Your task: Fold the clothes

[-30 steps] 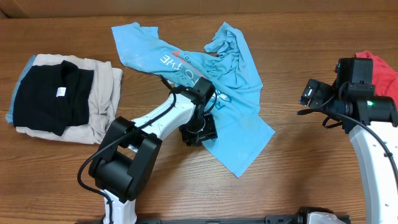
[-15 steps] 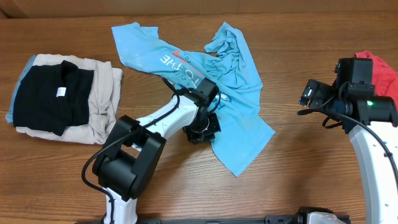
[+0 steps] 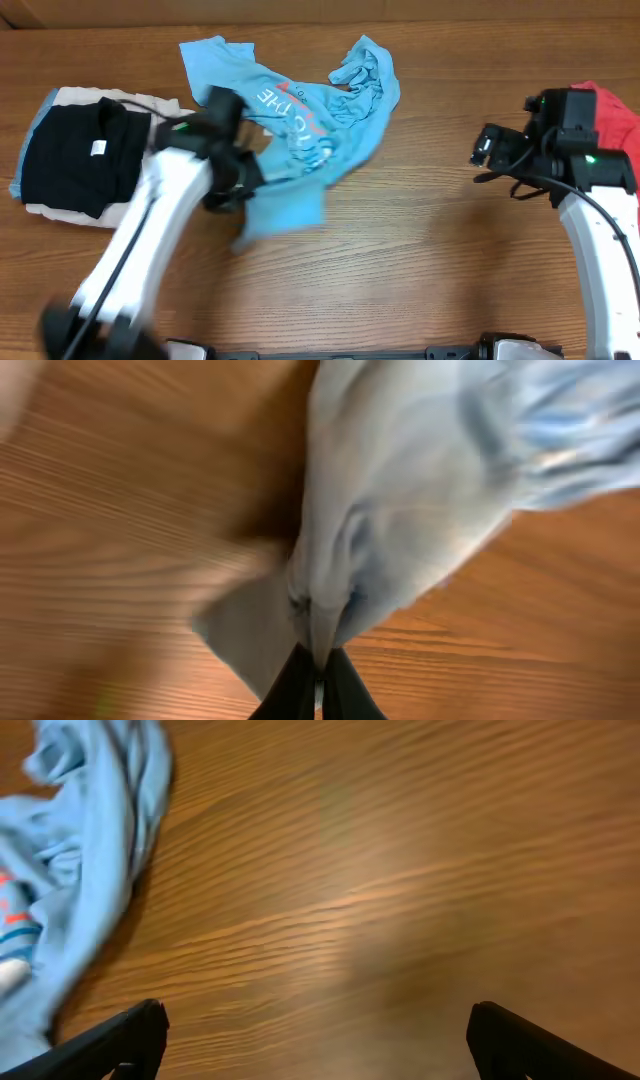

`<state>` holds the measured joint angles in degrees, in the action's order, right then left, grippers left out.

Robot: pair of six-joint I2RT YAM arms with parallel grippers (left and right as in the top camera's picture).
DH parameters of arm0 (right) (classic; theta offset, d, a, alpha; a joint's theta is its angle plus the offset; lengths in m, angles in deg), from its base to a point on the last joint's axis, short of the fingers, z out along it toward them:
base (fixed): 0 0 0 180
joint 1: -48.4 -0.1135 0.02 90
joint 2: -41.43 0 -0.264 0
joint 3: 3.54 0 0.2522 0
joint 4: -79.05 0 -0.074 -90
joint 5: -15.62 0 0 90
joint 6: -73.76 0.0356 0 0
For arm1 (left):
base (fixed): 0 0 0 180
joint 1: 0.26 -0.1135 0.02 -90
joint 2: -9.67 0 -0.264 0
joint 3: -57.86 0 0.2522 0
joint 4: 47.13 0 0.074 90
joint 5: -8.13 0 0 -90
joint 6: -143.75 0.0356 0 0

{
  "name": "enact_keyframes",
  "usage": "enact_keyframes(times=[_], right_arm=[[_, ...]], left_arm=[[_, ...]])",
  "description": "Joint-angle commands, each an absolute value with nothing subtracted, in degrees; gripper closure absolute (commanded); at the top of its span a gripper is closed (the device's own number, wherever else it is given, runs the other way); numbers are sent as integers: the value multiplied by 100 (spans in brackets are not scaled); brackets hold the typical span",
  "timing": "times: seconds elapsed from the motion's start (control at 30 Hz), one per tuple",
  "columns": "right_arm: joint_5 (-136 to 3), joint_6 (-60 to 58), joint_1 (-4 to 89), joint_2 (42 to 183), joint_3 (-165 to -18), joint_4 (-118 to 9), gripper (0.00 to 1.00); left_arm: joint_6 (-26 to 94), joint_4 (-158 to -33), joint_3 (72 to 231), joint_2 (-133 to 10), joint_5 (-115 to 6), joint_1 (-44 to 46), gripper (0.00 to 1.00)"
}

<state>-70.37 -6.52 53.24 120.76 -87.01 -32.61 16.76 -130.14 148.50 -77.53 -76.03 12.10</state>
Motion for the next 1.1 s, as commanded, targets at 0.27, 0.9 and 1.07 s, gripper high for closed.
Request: enact_keyframes(times=[0.27,0.9,1.07], right_arm=[[-5415,-1286,4404,13781,-8815,-4878,5],[-5986,-366,2804,14970,-8813,-7772,15],[-6416,229,2752,15320,-8815,-8441,25]], left_arm=[[2036,-13331,14927,-5281,-8477,-298,96],[2056,-13064,14927,-5049,-8776,-1660,96],[2056,-13093,14927,-5108,-8685,-1660,96]])
